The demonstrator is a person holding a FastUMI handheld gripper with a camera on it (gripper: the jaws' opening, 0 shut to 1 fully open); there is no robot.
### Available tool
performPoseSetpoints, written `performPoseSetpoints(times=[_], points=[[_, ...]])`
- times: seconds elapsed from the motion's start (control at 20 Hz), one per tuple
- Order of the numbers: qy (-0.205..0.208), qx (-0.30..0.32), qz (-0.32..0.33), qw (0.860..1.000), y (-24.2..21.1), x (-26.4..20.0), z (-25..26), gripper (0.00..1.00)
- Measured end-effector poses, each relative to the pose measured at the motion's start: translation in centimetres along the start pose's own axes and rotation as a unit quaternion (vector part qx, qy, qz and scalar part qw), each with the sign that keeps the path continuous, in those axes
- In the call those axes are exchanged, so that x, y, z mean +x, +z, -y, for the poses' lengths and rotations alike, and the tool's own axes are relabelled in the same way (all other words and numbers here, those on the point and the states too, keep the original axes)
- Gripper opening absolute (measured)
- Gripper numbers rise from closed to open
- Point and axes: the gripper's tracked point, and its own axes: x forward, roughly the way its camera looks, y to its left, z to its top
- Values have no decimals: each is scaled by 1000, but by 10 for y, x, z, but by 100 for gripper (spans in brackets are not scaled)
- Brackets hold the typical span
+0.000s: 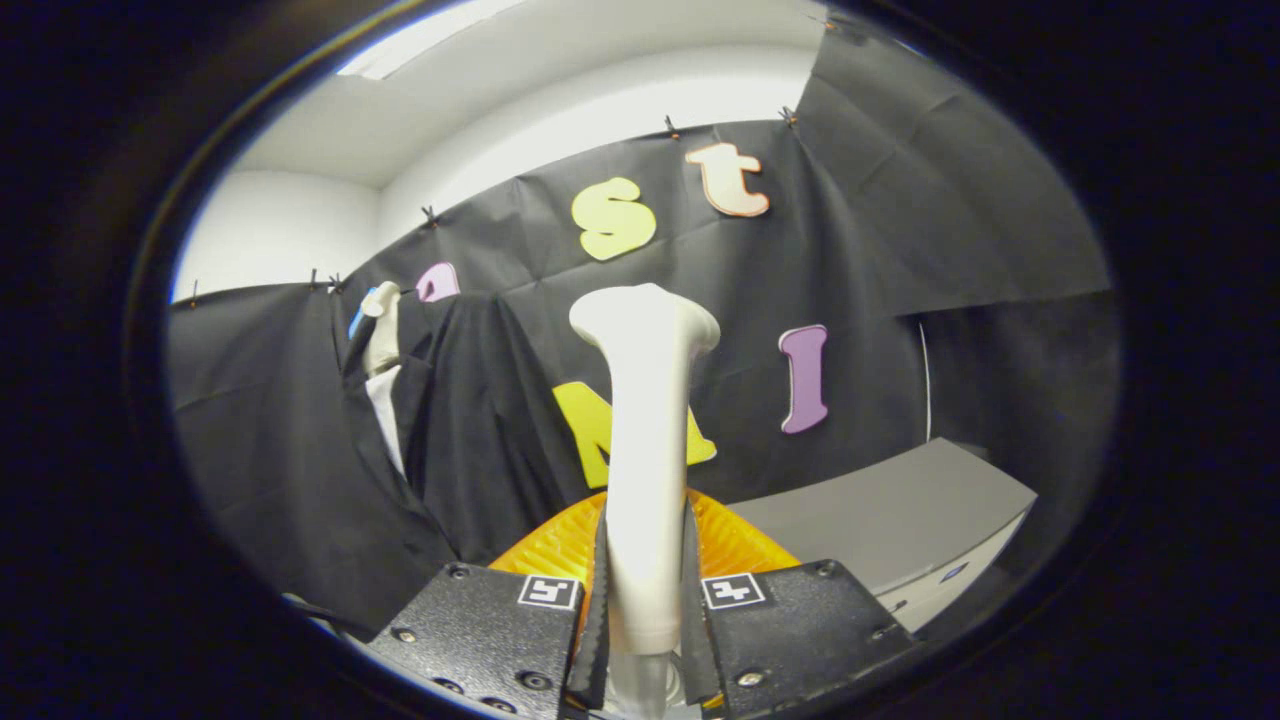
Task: Iron the clothes twice with a garment steamer, once on the left side and once on the right side.
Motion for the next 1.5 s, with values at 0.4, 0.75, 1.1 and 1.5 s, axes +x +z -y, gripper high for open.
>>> performPoseSetpoints(times=[0.4,0.75,1.1,1.5], points=[[20,-35,33,999,14,8,-127,32],[19,-85,13,996,-7,38,-194,32],[7,-106,-4,994,-40,58,-214,32],[-8,-114,-41,993,-80,54,-198,32]])
